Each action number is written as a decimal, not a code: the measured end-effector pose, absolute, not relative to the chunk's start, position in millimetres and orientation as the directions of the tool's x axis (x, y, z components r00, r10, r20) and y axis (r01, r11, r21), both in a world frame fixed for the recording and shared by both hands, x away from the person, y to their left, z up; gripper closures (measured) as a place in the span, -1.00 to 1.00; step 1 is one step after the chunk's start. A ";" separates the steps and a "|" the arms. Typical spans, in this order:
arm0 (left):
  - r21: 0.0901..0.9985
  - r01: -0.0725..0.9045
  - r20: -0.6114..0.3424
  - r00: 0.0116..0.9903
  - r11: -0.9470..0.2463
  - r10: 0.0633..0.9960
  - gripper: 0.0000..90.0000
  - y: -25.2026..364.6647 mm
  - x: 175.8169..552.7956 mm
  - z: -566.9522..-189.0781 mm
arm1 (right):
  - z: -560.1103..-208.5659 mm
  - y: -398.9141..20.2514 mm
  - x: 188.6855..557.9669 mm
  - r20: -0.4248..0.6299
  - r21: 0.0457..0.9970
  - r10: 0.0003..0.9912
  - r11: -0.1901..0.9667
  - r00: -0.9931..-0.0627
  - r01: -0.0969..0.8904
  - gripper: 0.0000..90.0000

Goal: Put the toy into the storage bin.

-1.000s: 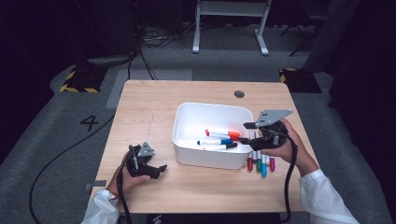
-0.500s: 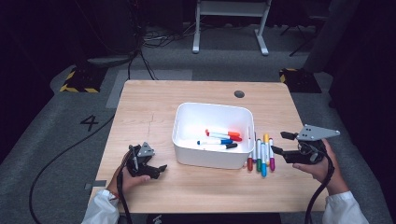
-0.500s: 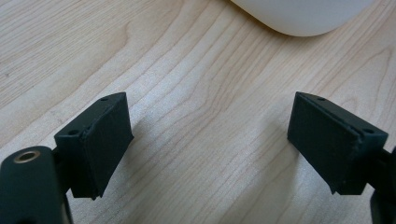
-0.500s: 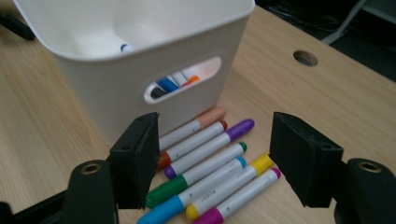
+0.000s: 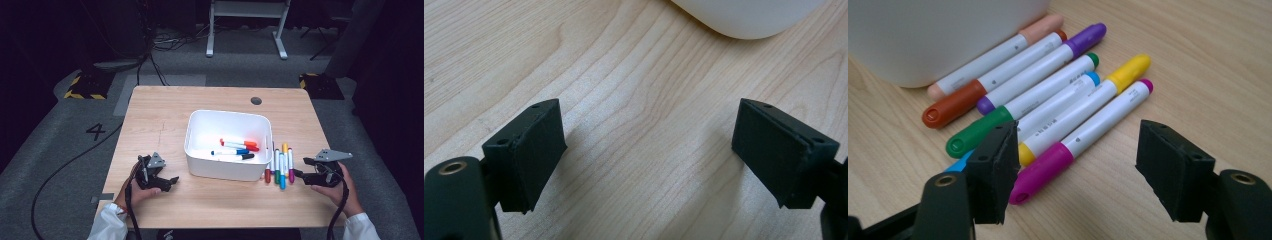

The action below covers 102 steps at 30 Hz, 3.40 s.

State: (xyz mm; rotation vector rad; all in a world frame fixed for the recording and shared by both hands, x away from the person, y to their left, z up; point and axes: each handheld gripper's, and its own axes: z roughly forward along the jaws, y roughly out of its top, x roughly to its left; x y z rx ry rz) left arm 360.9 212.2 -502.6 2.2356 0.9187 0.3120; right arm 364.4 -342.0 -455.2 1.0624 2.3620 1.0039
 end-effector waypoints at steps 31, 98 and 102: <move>0.680 0.523 -0.030 0.720 -0.514 0.693 -0.69 212.3 360.9 -502.4 | -488.4 -375.7 370.5 -0.013 0.674 0.872 0.370 -0.490 0.639 0.27; 0.679 0.523 -0.029 0.720 -0.515 0.693 -0.69 212.4 360.9 -502.4 | -347.0 -265.7 406.9 -0.101 0.834 0.598 0.486 -0.795 0.260 0.68; 0.679 0.523 -0.029 0.721 -0.515 0.693 -0.69 212.4 360.9 -502.4 | -346.8 -247.3 413.3 -0.118 0.816 0.567 0.523 -0.816 0.245 0.67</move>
